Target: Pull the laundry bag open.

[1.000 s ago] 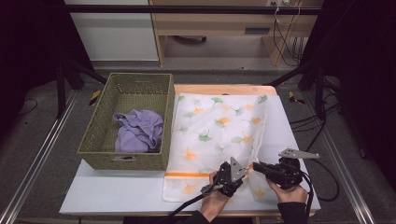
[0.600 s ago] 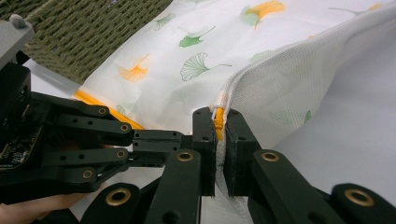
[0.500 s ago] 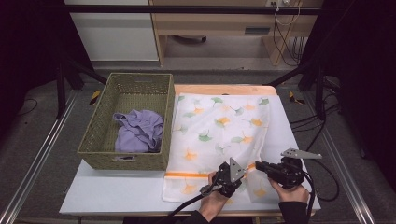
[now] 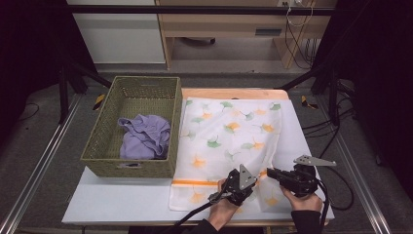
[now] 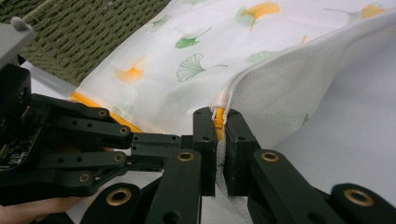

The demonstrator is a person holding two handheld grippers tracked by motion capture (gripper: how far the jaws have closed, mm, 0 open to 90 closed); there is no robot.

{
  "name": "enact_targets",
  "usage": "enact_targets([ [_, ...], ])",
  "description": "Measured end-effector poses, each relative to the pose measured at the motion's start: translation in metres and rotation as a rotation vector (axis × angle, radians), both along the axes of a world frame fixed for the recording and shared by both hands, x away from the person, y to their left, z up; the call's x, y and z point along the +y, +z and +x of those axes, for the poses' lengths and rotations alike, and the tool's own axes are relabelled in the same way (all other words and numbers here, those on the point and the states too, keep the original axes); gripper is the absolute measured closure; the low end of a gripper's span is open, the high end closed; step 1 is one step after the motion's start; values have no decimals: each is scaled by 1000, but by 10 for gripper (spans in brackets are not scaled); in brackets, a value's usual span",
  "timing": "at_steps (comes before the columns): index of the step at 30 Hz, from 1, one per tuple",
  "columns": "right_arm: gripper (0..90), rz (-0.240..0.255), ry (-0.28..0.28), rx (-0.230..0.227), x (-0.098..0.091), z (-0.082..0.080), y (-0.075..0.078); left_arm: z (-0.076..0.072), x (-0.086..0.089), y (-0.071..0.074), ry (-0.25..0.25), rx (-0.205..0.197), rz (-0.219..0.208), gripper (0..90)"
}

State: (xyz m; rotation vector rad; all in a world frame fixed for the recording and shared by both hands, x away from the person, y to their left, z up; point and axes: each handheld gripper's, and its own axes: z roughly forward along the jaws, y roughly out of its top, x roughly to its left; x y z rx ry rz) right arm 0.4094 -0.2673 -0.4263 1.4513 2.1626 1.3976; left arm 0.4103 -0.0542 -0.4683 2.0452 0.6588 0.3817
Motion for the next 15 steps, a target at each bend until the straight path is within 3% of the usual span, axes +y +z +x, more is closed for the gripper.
enact_targets([
  [5,851,-2,5,4,2,0,-1,2,-1,1,1,6,-12,879],
  [15,851,-9,30,4,6,1,-1,5,-7,-4,-7,-5,5,887],
])
